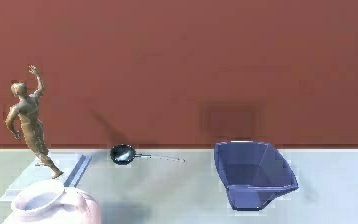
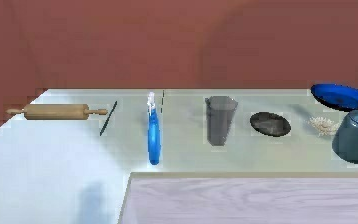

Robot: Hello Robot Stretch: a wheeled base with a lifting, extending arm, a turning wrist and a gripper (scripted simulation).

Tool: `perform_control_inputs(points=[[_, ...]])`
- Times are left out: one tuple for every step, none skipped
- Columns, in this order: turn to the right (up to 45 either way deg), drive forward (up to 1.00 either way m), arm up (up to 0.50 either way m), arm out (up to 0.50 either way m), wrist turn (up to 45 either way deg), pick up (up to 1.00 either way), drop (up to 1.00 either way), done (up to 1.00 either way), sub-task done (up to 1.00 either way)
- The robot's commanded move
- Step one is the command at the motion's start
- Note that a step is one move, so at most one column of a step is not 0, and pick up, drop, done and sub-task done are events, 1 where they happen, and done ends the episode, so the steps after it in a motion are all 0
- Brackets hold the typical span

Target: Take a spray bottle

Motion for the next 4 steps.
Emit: perform_control_inputs(points=[[0.0, 0.0, 0.5, 0.0, 0.0, 0.0, 0.0, 0.0, 0.0], [0.0, 0.0, 0.38, 0.0, 0.0, 0.0, 0.0, 0.0, 0.0], [0.0, 0.0, 0.0, 0.18, 0.0, 0.0, 0.0, 0.0, 0.0], [0.0, 0.0, 0.0, 0.0, 45.0, 0.0, 0.0, 0.0, 0.0]])
